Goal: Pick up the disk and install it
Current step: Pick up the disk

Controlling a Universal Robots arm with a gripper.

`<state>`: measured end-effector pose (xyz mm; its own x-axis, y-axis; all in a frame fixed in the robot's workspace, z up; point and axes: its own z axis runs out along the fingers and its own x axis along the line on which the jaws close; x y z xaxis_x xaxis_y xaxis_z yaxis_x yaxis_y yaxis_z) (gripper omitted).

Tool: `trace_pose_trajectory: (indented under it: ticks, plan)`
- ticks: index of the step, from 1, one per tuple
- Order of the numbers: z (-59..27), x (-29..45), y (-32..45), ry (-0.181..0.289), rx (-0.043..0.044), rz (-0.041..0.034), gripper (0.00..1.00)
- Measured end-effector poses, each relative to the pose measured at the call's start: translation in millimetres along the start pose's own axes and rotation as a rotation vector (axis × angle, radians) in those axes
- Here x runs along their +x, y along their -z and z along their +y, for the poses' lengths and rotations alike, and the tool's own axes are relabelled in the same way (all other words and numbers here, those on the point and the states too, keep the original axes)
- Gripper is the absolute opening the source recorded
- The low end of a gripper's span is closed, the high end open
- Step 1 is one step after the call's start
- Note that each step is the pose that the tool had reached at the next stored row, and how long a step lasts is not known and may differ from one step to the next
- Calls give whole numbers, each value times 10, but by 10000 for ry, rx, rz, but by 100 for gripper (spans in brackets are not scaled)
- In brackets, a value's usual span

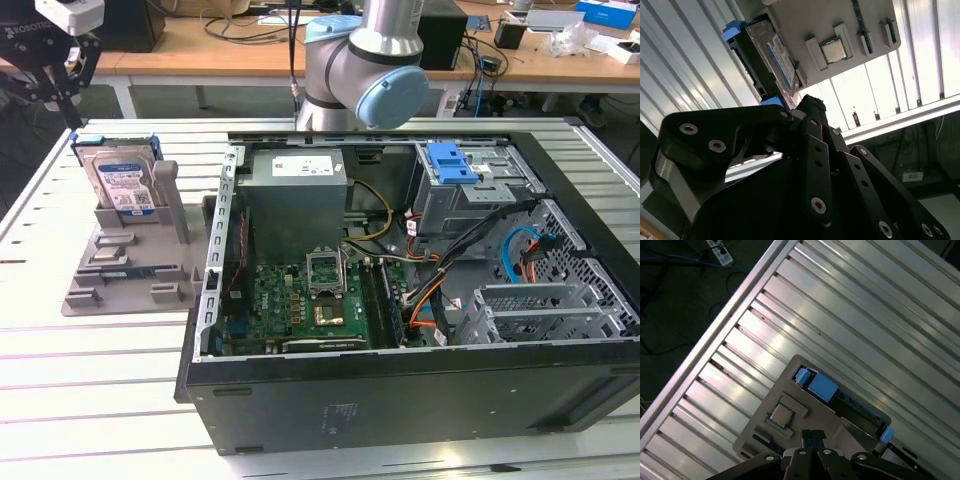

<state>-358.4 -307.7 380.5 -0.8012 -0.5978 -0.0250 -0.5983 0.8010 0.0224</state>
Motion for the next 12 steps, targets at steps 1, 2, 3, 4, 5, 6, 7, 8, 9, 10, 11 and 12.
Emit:
trace_pose_trajectory:
  ticks: [1,2,3,4,5,6,7,8,9,10,11,12]
  plan:
    - [0,0,0,151,-4,3,11]
    - [0,0,0,256,-7,6,11]
    - [0,0,0,366,-10,8,11]
    - [0,0,0,495,-13,11,11]
    - [0,0,0,596,-15,13,11]
    - [0,0,0,681,-17,15,11]
    - [0,0,0,894,-22,20,11]
    - [0,0,0,1038,-26,23,11]
    - [0,0,0,1277,-32,29,11]
    - [0,0,0,1447,-37,32,11]
    - [0,0,0,1592,-40,36,11]
    - [0,0,0,1684,-42,38,11]
